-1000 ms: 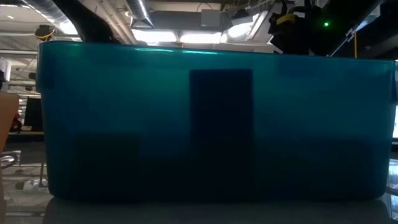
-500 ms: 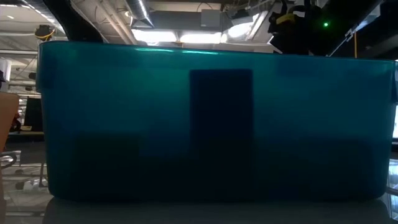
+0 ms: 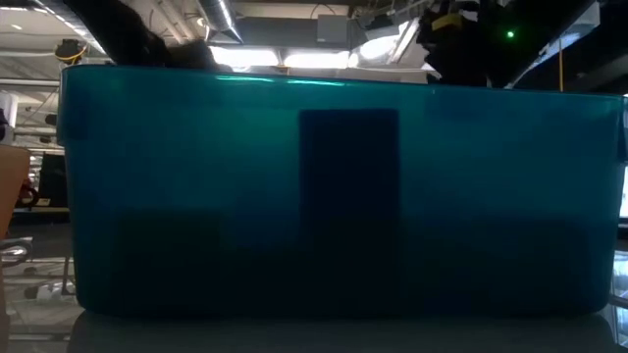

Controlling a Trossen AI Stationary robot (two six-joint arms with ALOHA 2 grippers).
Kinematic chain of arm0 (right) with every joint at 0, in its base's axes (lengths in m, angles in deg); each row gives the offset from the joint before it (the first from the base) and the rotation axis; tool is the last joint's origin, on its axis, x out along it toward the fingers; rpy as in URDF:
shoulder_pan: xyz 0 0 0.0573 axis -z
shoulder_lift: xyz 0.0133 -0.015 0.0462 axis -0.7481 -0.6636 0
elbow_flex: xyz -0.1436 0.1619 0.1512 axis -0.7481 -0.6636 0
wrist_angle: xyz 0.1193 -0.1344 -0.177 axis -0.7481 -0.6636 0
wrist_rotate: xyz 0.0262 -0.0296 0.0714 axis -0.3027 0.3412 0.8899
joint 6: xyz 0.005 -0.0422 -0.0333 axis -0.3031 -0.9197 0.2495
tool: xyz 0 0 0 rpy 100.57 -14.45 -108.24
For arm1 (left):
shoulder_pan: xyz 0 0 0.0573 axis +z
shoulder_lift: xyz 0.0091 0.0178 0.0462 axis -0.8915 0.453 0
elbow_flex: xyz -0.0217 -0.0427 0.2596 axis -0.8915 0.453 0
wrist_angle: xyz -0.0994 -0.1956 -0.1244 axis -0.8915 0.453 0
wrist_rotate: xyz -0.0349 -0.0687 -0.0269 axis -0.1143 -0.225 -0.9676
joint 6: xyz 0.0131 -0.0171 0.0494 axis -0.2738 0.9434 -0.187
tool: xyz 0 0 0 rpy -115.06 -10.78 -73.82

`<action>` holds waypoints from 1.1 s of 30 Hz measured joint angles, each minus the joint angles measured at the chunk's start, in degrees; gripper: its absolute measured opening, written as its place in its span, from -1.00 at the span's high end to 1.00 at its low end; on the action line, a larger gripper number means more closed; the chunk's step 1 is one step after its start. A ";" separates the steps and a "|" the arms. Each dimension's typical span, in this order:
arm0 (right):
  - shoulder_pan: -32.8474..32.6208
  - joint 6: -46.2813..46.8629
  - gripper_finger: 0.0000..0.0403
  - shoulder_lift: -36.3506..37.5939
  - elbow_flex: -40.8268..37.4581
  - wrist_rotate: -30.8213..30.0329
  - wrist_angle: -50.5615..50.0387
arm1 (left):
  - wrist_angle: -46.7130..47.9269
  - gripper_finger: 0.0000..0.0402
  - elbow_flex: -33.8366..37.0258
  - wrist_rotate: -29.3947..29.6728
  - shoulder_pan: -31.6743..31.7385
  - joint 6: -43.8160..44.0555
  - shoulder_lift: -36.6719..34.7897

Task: Sort blocks by size
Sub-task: Put the brown rectangular block into the yellow bin

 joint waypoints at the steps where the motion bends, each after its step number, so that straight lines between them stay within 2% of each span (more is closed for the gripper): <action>1: -0.01 -1.59 -0.06 0.00 0.00 -0.01 1.67 | -0.17 0.44 0.01 0.10 -1.61 -0.23 -1.98; 8: -0.01 -19.76 -0.06 0.00 0.00 1.30 20.01 | -4.82 0.41 -0.01 0.10 -14.36 -1.27 -14.07; 12: 0.01 -28.78 -0.06 0.00 0.01 3.37 31.85 | -9.49 0.44 -0.05 0.07 -21.38 -3.88 -17.22; 18: 0.09 -37.63 -0.06 0.00 0.04 8.25 47.41 | -22.29 0.43 -0.05 -0.07 -30.47 -9.54 -17.07; 23: 1.55 -39.05 -0.06 0.00 0.04 16.88 55.49 | -32.28 0.42 -0.10 0.01 -35.90 -14.44 -15.64; 28: 2.78 -39.95 -0.06 -2.17 0.07 22.43 64.87 | -38.80 0.42 -0.12 -0.03 -38.90 -16.83 -13.25; 33: 3.41 -41.83 -0.06 -5.27 0.07 23.16 72.08 | -42.31 0.41 -0.12 0.01 -39.90 -17.54 -11.03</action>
